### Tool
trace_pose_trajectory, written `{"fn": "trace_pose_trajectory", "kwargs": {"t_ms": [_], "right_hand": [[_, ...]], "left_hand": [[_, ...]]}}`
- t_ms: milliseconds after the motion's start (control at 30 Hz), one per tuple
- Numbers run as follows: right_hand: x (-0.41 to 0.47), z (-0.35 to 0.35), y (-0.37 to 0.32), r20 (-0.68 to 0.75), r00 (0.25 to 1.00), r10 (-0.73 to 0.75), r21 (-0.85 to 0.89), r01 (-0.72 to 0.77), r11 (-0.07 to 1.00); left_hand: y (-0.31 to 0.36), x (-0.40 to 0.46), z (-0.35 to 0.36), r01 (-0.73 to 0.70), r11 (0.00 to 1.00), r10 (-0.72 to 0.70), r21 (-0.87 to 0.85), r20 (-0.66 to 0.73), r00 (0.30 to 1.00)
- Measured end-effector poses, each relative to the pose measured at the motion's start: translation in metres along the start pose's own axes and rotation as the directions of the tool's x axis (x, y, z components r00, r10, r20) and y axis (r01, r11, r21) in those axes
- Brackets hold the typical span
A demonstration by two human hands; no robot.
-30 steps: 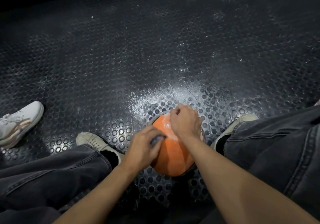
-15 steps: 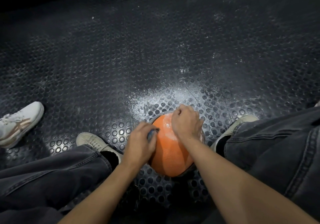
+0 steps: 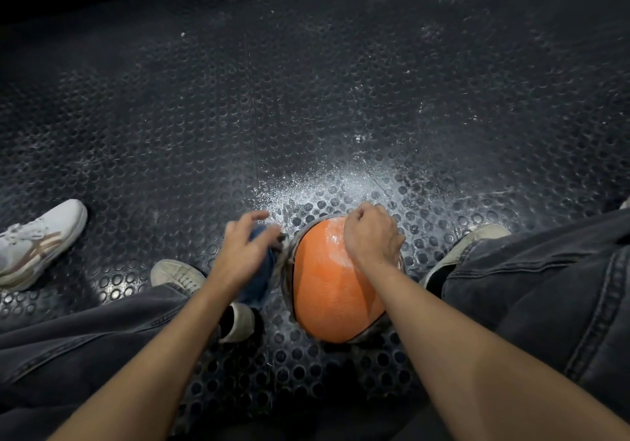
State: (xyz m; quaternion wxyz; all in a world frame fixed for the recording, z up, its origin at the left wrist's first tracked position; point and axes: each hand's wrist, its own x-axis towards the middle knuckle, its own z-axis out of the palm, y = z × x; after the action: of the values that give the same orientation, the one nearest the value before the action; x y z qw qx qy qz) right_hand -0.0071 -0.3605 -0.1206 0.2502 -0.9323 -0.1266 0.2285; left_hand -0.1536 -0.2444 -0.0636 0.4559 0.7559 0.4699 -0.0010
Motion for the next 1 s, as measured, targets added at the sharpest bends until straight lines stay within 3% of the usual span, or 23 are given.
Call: {"fn": "trace_pose_trajectory", "kwargs": {"t_ms": [67, 233, 367, 500, 667, 800, 933, 1000], "right_hand": [[-0.001, -0.001, 0.000, -0.004, 1.000, 0.002, 0.008, -0.002, 1.000], [-0.001, 0.001, -0.002, -0.009, 1.000, 0.004, 0.002, -0.004, 1.000], [-0.002, -0.001, -0.003, -0.014, 1.000, 0.010, 0.017, -0.010, 1.000], [-0.004, -0.004, -0.003, -0.008, 1.000, 0.012, 0.043, -0.012, 0.999], [-0.011, -0.007, 0.012, 0.025, 0.996, -0.084, 0.044, 0.083, 0.996], [-0.012, -0.008, 0.007, -0.002, 1.000, -0.030, 0.039, 0.030, 0.999], [-0.011, -0.010, 0.003, -0.014, 1.000, 0.016, 0.061, -0.016, 0.998], [-0.011, -0.009, 0.003, -0.012, 1.000, 0.004, 0.054, -0.004, 0.999]], "left_hand": [[0.004, 0.003, -0.010, 0.033, 0.997, -0.034, 0.071, 0.019, 0.999], [0.018, -0.007, -0.005, -0.090, 0.958, 0.057, 0.272, 0.129, 0.990], [0.020, -0.028, 0.024, -0.068, 0.977, 0.045, 0.203, 0.117, 0.992], [0.000, -0.038, 0.044, -0.243, 0.947, 0.241, 0.211, 0.031, 0.970], [-0.008, -0.037, 0.053, -0.325, 0.942, 0.328, 0.080, -0.025, 0.944], [-0.008, -0.027, 0.053, -0.338, 0.940, 0.342, 0.052, -0.159, 0.926], [-0.006, -0.034, 0.050, -0.299, 0.949, 0.288, -0.099, -0.109, 0.951], [-0.007, -0.033, 0.050, -0.287, 0.954, 0.277, -0.084, -0.118, 0.954]]}}
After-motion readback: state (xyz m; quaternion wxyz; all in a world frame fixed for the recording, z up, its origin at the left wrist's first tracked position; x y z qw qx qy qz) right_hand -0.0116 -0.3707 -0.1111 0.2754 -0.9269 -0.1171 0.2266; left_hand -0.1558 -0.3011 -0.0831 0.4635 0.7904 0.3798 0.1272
